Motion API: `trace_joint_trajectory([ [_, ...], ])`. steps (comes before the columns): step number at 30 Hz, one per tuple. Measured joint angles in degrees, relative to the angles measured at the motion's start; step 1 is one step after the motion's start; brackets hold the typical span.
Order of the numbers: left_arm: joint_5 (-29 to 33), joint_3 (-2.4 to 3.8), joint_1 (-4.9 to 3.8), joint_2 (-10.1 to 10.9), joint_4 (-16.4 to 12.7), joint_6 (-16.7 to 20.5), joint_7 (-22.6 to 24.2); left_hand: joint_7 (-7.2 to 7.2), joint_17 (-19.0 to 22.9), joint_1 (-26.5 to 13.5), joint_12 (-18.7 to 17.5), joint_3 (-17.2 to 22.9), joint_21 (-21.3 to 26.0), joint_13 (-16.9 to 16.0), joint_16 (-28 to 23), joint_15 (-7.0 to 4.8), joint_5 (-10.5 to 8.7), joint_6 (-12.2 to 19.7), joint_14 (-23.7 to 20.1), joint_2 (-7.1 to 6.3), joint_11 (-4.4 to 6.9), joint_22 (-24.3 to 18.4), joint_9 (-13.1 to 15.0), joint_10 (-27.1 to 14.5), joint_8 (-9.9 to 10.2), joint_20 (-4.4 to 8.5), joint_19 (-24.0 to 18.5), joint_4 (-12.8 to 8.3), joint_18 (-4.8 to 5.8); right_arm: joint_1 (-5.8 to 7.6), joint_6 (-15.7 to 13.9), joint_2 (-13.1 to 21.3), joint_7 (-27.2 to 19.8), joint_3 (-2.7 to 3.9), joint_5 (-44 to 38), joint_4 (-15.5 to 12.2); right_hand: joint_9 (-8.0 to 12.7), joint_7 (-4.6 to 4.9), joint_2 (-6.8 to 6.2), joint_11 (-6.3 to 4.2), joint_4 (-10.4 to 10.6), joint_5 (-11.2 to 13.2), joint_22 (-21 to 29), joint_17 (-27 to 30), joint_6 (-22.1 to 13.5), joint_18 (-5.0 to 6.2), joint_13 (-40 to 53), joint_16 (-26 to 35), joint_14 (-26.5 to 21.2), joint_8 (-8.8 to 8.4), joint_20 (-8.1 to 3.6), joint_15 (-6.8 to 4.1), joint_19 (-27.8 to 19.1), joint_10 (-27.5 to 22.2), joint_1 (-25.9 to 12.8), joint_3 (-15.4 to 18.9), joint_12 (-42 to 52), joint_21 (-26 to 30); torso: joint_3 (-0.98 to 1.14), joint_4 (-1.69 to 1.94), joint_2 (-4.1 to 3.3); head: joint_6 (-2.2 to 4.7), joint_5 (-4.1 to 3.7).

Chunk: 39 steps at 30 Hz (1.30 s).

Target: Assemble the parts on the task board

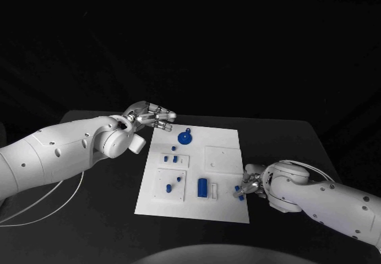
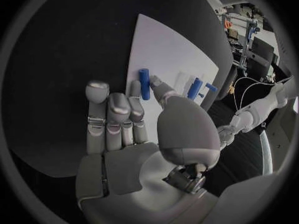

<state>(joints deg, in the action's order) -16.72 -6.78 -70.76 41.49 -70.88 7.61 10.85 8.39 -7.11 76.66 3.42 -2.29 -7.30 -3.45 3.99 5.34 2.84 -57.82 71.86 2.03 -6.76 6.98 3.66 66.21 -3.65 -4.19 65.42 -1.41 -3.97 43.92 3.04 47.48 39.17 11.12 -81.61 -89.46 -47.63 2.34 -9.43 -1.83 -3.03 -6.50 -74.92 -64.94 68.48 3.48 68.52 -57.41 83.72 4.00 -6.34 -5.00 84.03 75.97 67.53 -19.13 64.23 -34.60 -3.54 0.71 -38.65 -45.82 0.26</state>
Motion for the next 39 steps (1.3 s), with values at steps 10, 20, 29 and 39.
trace_joint_trajectory([
  [10,0.00,0.00,0.00,0.04,0.00,-0.06,-0.04,0.20,0.00,0.00,0.00,0.00,0.00,0.00,0.00,-0.21,0.00,0.20,-0.21,0.00,0.00,0.05,0.00,0.00,0.00,-0.21,-0.21,0.00,0.00,0.45,-0.24,-0.43,-0.87,-0.82,-2.20,0.06,-0.89,0.01,0.02,0.93,-4.36,-7.27,0.00,-0.03,0.01,0.00,-0.71,0.19,-0.10,0.62,0.42,0.35,0.00,-0.91,0.73,0.75,-0.49,0.27,0.02,-0.01,0.01,-0.13,0.04],
  [20,-0.01,0.00,0.00,0.10,-0.03,-0.11,-0.07,0.20,0.00,0.00,0.00,0.00,0.00,0.00,0.00,-0.21,0.00,0.20,-0.21,0.00,0.00,0.04,0.00,0.00,0.00,-0.21,-0.21,0.00,0.00,0.20,-3.17,0.25,-1.05,-1.19,-0.32,-0.94,-1.70,0.72,1.97,1.04,-4.80,-19.97,0.01,-0.35,-0.72,-0.19,-0.46,0.19,-0.19,0.60,0.42,0.62,0.00,-1.04,-1.22,-0.53,-0.21,-0.23,0.07,-0.03,-0.02,-0.02,0.32],
  [29,-0.03,0.00,0.00,0.11,-0.03,-0.16,-0.11,0.20,0.00,0.00,0.00,0.00,0.00,0.00,0.00,-0.21,0.00,0.20,-0.21,0.00,0.00,0.03,0.00,0.00,0.00,-0.21,-0.21,0.00,0.00,-0.47,-6.87,1.46,-1.00,-1.10,4.11,-2.85,-0.01,1.77,3.35,0.99,-3.86,-24.13,0.01,-0.40,-1.93,0.44,-0.46,0.23,-0.33,-0.70,0.43,0.76,0.00,-1.01,-2.60,-1.48,-0.20,-1.11,0.04,-0.04,-0.02,0.01,0.57],
  [39,-0.04,0.00,0.00,0.11,-0.02,-0.25,-0.16,0.20,0.00,0.00,0.00,0.00,0.00,0.00,0.00,-0.21,0.00,0.20,-0.21,0.00,0.00,0.03,0.00,0.00,0.00,-0.21,-0.21,0.00,0.00,-0.53,-9.61,1.53,-2.63,-0.54,10.94,-5.06,39.93,2.11,4.78,0.87,-12.52,-25.25,0.01,-0.39,-2.83,0.56,-0.47,0.23,-0.17,-0.58,0.43,0.59,0.00,-0.88,-2.22,-9.12,-0.21,-1.11,0.04,-0.03,-0.02,-0.06,0.74],
])
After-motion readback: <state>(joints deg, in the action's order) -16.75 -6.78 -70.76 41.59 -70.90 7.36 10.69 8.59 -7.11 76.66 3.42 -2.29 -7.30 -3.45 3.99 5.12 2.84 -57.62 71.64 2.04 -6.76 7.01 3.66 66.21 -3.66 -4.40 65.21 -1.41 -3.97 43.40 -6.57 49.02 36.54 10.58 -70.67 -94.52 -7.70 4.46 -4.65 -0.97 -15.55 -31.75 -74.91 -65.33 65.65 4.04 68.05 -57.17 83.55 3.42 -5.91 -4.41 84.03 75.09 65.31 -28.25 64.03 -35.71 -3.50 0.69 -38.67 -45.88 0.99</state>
